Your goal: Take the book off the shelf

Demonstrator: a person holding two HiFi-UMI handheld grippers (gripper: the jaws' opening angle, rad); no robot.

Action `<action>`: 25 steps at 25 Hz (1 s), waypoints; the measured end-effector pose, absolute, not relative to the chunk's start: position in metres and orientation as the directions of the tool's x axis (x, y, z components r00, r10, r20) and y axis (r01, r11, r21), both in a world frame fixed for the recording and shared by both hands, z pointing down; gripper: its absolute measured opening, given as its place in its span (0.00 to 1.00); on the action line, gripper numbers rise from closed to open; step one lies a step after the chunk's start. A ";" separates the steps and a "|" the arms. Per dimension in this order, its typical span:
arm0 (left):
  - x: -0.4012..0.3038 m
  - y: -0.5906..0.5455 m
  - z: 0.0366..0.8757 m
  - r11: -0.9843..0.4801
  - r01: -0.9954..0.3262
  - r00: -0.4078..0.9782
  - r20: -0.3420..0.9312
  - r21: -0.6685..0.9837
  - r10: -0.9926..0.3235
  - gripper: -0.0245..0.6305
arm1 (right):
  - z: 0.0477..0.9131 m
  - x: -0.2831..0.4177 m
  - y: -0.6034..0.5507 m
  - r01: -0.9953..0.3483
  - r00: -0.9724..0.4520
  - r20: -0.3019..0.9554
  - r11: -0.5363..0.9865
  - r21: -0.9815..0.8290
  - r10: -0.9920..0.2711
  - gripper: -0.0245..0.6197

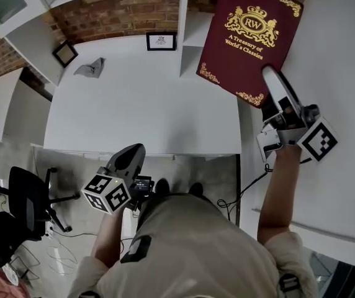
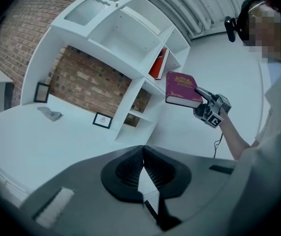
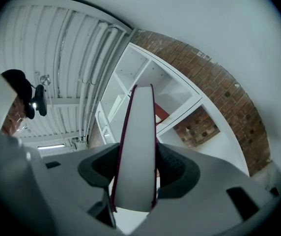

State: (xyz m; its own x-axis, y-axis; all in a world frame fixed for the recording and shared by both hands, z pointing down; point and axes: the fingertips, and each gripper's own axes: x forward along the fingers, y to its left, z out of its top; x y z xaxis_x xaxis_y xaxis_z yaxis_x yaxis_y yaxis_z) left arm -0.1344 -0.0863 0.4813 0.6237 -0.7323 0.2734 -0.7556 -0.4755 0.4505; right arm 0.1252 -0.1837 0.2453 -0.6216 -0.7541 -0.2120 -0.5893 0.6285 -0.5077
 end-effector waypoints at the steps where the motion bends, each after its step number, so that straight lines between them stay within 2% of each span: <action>1: -0.139 -0.087 0.483 -0.480 -0.749 0.631 0.270 0.456 -0.728 0.04 | 0.249 0.120 -0.181 -0.592 -0.618 -0.203 0.619 -0.516 -0.760 0.36; 15: -0.179 -0.093 0.488 -0.527 -0.701 0.684 0.245 0.481 -0.687 0.04 | 0.323 0.079 -0.156 -0.546 -0.604 -0.068 0.474 -0.691 -0.794 0.36; 25: -0.204 -0.088 0.502 -0.500 -0.727 0.657 0.264 0.472 -0.707 0.04 | 0.387 0.068 -0.146 -0.483 -0.619 -0.004 0.385 -0.786 -0.786 0.36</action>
State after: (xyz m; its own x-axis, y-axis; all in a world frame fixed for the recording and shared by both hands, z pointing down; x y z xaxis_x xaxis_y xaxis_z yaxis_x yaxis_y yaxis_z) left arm -0.2036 -0.0885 0.5015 0.6568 -0.7065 0.2635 -0.7267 -0.4996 0.4716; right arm 0.0678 -0.1458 0.3872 -0.6187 -0.7856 -0.0044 -0.4832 0.3849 -0.7864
